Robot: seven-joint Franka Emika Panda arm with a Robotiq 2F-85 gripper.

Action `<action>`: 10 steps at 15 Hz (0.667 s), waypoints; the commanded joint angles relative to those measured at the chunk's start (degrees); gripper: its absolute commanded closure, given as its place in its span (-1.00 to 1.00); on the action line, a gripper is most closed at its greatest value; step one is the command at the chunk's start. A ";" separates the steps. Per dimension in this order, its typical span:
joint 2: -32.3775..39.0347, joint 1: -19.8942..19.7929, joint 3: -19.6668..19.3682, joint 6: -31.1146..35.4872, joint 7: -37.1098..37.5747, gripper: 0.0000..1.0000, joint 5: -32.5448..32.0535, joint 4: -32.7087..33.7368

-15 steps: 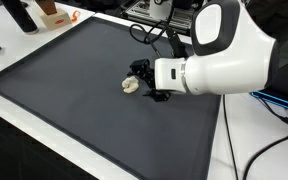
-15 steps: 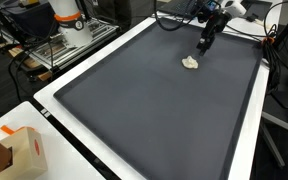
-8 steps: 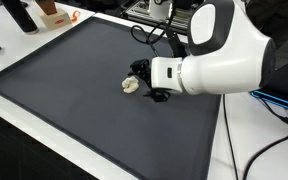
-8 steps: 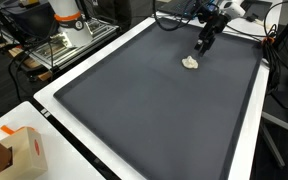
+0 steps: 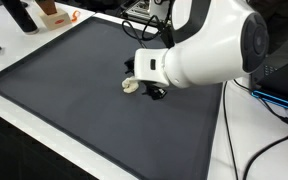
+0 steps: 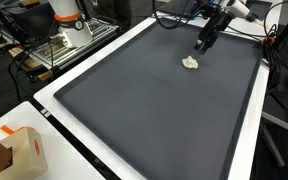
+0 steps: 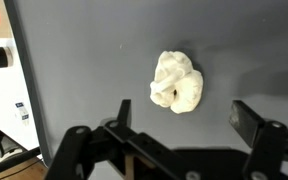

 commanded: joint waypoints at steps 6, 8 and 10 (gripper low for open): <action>-12.26 -8.75 5.68 9.95 -10.01 -1.00 9.25 -13.35; -15.14 -10.89 6.71 11.84 -12.98 -1.00 11.39 -16.34; -17.91 -13.05 7.65 13.30 -15.78 -1.00 13.78 -19.11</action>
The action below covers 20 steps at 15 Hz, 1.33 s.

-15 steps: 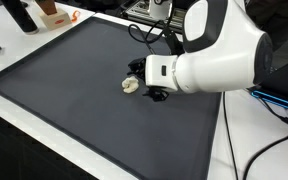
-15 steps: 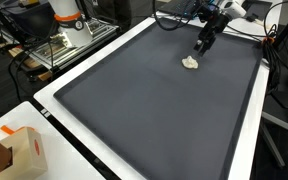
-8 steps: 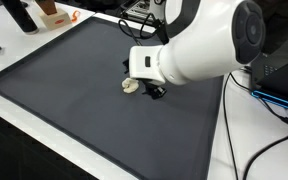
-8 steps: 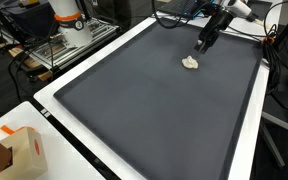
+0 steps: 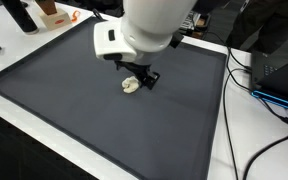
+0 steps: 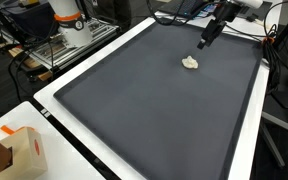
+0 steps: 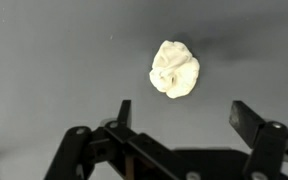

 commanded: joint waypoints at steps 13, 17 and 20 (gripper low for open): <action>-13.72 -7.51 2.50 3.68 -11.90 -1.00 11.58 -12.60; -14.10 -7.59 2.69 4.02 -11.94 -1.00 11.66 -13.44; -14.24 -8.94 4.71 9.75 -22.26 -1.00 11.78 -16.73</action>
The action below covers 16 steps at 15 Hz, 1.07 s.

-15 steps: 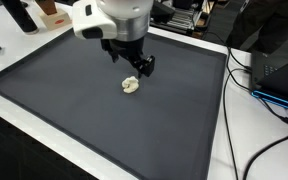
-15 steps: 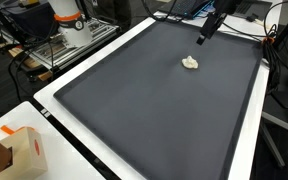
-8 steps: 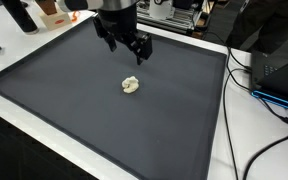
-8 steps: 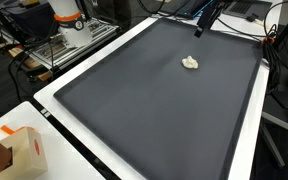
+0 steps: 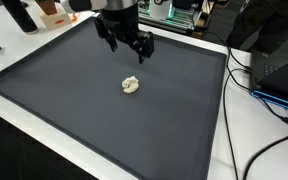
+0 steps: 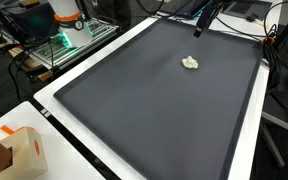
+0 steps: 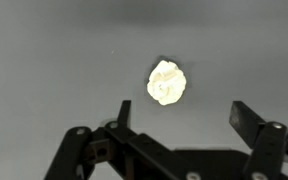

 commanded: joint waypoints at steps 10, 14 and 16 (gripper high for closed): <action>2.90 -4.31 4.72 11.47 -26.75 -1.00 0.79 -8.65; 4.33 -4.29 4.46 13.48 -26.73 -1.00 0.40 -9.44; 5.10 -4.17 4.26 14.30 -26.44 -1.00 0.02 -9.56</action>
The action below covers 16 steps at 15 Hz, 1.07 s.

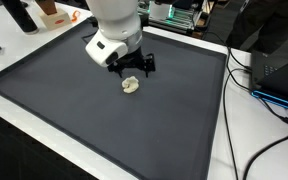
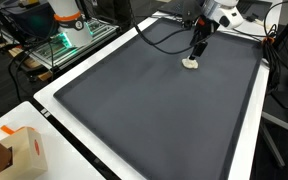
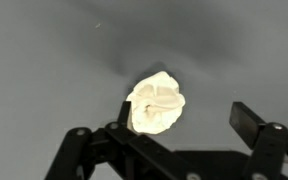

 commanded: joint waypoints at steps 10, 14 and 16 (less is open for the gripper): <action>2.56 -0.11 -0.55 7.53 0.12 -1.00 -2.45 -2.84; 2.63 0.02 -0.75 7.88 0.15 -0.42 -3.25 -2.96; 2.68 0.01 -0.76 8.08 0.13 -0.07 -3.73 -2.97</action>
